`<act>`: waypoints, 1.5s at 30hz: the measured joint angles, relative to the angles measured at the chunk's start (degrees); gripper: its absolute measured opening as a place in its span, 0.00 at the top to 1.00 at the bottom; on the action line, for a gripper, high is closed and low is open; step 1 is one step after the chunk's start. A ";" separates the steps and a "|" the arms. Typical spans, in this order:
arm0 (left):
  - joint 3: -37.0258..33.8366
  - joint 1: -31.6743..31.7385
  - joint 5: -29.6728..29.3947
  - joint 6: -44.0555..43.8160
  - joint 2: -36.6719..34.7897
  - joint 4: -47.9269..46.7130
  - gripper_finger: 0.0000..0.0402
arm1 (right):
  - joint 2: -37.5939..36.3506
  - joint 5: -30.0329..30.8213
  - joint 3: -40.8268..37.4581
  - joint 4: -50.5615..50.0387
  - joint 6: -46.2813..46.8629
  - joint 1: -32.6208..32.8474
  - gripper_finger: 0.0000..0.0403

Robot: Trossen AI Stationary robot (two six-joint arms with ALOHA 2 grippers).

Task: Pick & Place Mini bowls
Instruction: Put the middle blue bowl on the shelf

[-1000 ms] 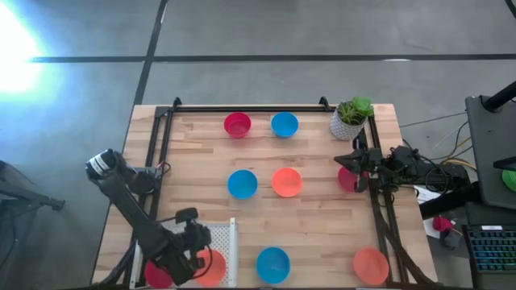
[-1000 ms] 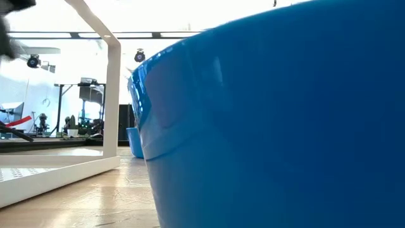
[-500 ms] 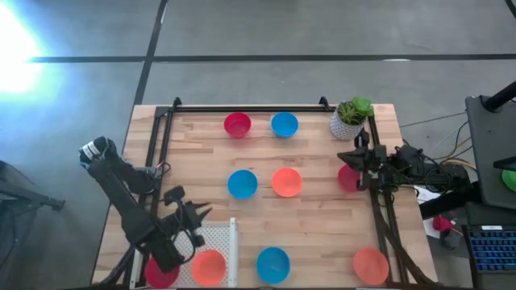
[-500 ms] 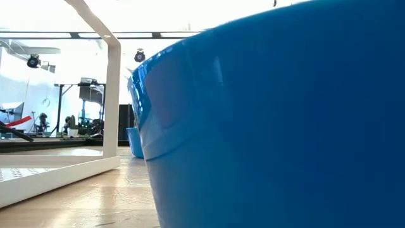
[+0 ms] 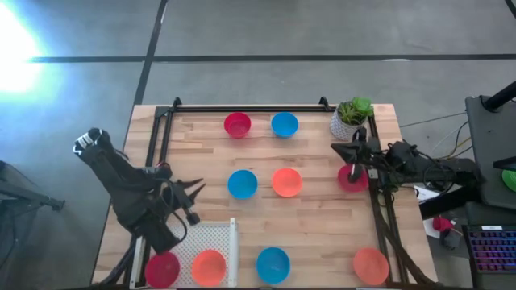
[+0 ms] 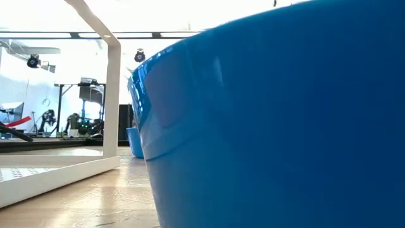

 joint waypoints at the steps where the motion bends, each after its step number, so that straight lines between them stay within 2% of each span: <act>1: -0.24 0.77 0.27 -0.87 -0.62 0.05 0.84 | 1.88 0.00 1.16 -0.04 0.02 0.00 0.98; 14: -0.68 19.41 17.51 -1.91 -6.89 -0.07 0.84 | 23.28 -1.10 18.10 -13.10 -0.08 0.01 0.98; 20: -0.68 27.89 28.81 -1.76 -5.89 2.81 0.84 | 29.54 -7.32 22.90 -14.17 -2.80 0.04 0.98; 25: -0.68 34.83 36.50 1.03 -4.15 5.84 0.84 | 32.47 -8.16 25.27 -14.03 -3.21 0.01 0.98; 32: -0.68 40.84 38.76 8.88 -0.21 11.09 0.84 | 33.60 -8.15 25.65 -14.08 -4.16 0.04 0.98; 37: -0.68 41.39 38.94 12.44 2.90 14.26 0.84 | 33.50 -8.17 25.65 -14.12 -4.17 0.02 0.98; 45: -0.67 41.40 42.93 13.17 8.88 18.77 0.84 | 32.97 -8.17 25.65 -14.12 -3.51 0.04 0.98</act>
